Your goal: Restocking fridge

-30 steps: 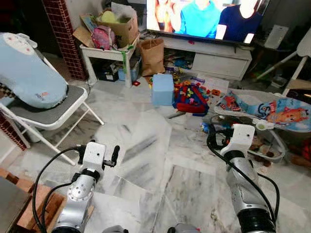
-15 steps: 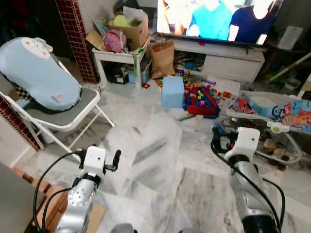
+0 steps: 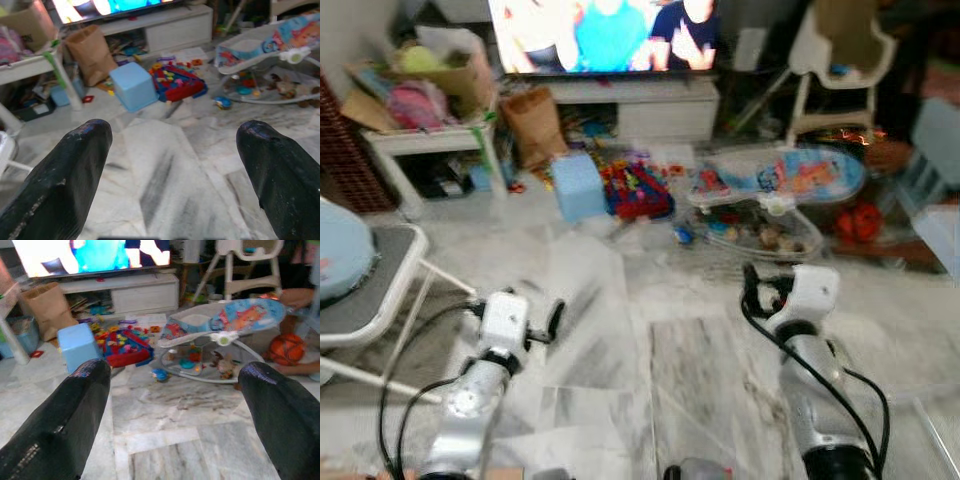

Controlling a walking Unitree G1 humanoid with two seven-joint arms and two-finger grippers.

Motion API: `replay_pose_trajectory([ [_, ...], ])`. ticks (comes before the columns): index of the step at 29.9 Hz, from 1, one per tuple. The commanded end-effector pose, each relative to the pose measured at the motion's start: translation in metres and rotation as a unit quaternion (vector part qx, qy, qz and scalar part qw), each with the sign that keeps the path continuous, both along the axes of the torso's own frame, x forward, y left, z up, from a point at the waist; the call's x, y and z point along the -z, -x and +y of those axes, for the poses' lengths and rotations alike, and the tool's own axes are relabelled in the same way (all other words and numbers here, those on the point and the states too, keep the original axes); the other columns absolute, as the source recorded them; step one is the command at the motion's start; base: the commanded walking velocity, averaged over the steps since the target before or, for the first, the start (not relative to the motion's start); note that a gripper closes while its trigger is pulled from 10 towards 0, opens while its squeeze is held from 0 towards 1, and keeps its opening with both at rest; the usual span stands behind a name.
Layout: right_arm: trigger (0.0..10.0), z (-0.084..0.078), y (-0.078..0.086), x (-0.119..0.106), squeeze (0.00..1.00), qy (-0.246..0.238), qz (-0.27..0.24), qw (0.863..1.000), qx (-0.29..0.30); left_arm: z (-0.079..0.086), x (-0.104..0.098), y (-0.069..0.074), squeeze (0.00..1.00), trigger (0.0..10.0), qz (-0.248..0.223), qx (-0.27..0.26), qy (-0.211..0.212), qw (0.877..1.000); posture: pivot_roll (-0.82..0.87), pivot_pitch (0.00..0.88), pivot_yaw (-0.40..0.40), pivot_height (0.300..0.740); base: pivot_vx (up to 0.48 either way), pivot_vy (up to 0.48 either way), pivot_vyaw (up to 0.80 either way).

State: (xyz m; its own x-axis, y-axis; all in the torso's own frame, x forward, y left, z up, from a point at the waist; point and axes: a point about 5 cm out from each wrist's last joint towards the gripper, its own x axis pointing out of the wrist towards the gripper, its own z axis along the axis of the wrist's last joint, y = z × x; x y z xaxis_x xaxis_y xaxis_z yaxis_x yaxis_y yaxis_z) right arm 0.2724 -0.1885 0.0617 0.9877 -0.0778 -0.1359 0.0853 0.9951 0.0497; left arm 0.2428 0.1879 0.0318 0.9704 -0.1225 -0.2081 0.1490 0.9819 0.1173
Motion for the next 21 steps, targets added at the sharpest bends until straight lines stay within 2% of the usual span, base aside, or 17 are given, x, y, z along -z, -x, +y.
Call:
replay_pose_trajectory([
  [1,10.0,-0.007,-0.0002,-0.0018,0.0,0.007,0.001,1.0,0.01,-0.0097,-0.0043,-0.0036,0.0,10.0,-0.008,0.014,0.011,1.0,0.0,0.0,-0.005,0.74,0.0,0.0,-0.8],
  [3,10.0,-0.0058,-0.0009,-0.0018,0.0,0.007,0.001,1.0,0.007,-0.0131,-0.0068,-0.0017,0.0,10.0,-0.014,0.03,0.031,0.999,0.0,0.0,-0.005,0.74,0.0,0.0,-0.8],
  [6,10.0,-0.0046,-0.0019,-0.0024,0.0,0.007,0.0,1.0,0.007,-0.016,-0.0065,-0.0001,0.0,10.0,-0.012,0.039,0.039,0.998,0.0,0.0,-0.006,0.74,0.0,0.0,-0.8],
  [21,10.0,-0.0052,-0.0054,-0.0053,0.0,0.012,-0.004,1.0,0.002,-0.0181,-0.0079,-0.0015,0.0,10.0,-0.016,0.042,0.046,0.998,0.0,0.0,-0.012,0.74,0.0,0.0,-0.8],
])
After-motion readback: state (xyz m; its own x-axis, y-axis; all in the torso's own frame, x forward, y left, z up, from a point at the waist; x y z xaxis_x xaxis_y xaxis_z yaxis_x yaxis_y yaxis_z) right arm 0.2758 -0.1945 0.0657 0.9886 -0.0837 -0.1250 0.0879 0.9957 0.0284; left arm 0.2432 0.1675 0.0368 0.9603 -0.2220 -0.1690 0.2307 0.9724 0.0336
